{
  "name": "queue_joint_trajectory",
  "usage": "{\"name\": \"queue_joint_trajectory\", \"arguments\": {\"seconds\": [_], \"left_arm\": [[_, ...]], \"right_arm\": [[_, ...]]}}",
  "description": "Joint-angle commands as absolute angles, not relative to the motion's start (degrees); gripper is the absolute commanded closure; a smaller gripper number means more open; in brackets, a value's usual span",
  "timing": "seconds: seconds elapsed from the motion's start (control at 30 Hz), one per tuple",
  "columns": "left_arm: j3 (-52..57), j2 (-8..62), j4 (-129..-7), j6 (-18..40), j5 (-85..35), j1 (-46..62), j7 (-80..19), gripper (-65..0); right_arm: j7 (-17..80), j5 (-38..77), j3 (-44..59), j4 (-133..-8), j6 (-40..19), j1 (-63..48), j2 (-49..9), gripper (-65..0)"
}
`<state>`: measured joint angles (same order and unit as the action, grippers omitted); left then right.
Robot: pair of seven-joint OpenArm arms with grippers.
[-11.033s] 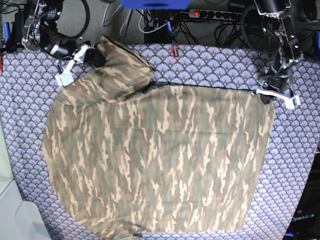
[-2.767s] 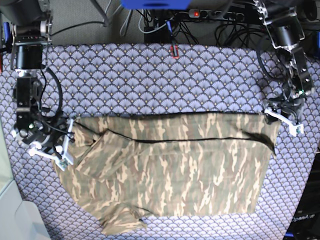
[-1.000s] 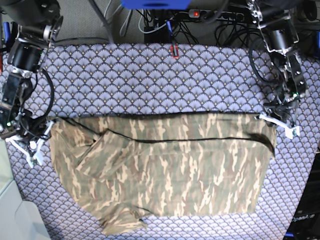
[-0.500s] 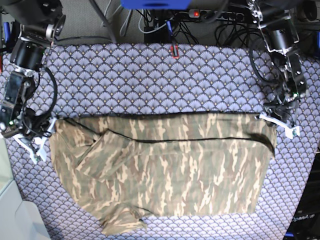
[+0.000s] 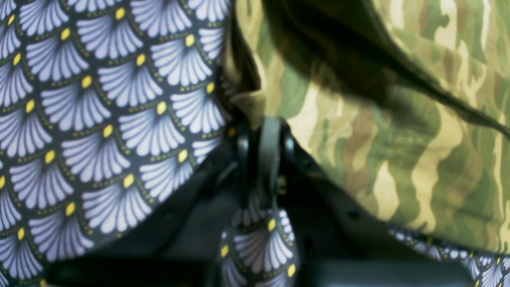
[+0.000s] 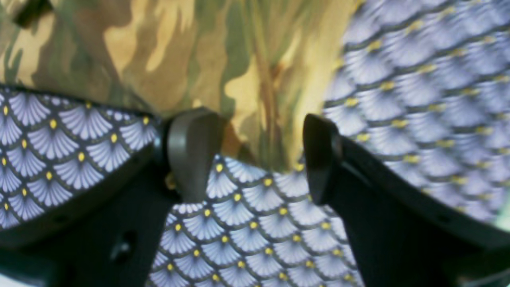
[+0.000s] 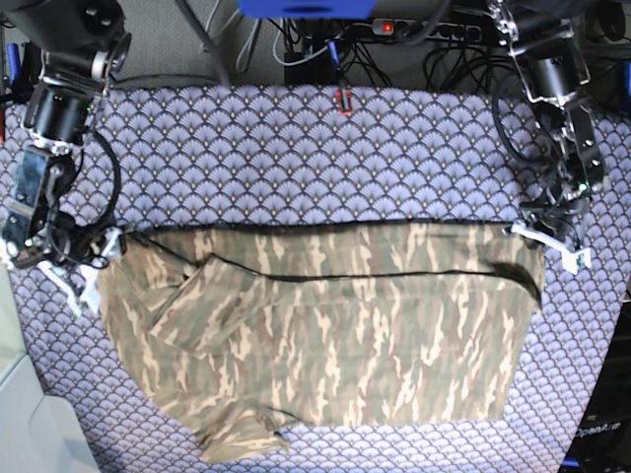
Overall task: Fold the T-shirt properly
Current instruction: 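Grasp the folded edge with both grippers and drag it back toward the arms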
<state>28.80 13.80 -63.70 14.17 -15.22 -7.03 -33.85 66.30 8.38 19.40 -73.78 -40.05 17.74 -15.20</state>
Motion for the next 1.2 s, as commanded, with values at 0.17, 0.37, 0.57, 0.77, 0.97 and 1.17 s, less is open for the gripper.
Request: {"name": "queue_joint_trajectory", "arguments": {"seconds": [0.17,0.37,0.57,0.77,0.97,1.17], "left_arm": [[28.9,14.5,-64.5,14.2,-14.7,-7.5,-34.4,-0.5],[28.9,14.6,-64.5,14.2,-14.6,-7.5,-34.5,-0.5],[28.9,14.6,-64.5,14.2,-14.6,-7.5,-34.5,-0.5],[28.9,14.6,-64.5,14.3,-14.6,-7.5,-34.7,-0.5],[28.9,14.7,-66.0,14.4,-14.6,-6.9,-34.9,-0.5],[28.9,14.7,-70.7,14.4,-14.6,-5.8,-39.0,-0.5]], "right_arm": [[61.5,8.7,22.0,-66.9,-40.0,20.9,-17.5,-37.8],[59.4,8.7,22.0,-62.3,-40.0,22.0,-18.1,-37.8],[59.3,8.7,22.0,-60.9,-40.0,22.3,-18.1,-34.4],[59.7,8.7,22.0,-61.1,-40.0,22.4,-18.2,-7.5],[59.8,8.7,22.0,-61.1,-40.0,22.1,-19.9,0.0],[61.8,8.7,22.0,-61.1,-40.0,21.8,-20.6,0.0]]}}
